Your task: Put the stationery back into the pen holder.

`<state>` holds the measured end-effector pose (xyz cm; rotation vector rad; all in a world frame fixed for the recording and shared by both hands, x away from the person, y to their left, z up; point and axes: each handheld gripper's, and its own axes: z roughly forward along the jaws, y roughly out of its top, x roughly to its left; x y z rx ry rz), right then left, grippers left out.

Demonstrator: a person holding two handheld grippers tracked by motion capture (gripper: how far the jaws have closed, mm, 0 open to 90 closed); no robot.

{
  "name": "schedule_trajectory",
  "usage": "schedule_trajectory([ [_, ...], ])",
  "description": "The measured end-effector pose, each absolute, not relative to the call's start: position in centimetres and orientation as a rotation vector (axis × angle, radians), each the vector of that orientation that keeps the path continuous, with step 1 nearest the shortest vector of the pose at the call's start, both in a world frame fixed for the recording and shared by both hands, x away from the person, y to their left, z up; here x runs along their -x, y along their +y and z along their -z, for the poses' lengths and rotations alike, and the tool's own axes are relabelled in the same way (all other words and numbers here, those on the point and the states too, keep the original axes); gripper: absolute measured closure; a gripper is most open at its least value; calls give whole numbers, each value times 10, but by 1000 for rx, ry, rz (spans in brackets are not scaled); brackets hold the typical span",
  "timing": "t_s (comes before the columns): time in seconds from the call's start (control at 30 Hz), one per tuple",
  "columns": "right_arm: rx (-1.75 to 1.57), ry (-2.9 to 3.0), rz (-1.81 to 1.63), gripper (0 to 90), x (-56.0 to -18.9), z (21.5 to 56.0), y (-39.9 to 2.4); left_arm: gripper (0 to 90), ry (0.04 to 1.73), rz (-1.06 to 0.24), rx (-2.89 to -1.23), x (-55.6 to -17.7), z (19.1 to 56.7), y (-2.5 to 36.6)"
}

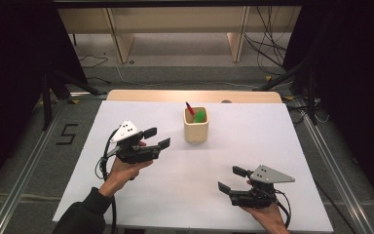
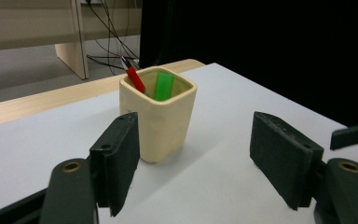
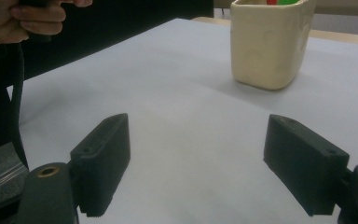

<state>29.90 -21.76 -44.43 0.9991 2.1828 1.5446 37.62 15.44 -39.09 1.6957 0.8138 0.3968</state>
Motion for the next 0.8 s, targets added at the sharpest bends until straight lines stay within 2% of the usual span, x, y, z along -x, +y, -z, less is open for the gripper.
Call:
schedule_trajectory([
  [0.5, -1004, 2184, -1545, 232, -299, 445, -217, 296, 818, -404, -1705, -349, 420, 184],
  [0.8, -1007, 2184, -1544, 231, -298, 445, -217, 264, 824, -386, -1733, -341, 428, 183],
])
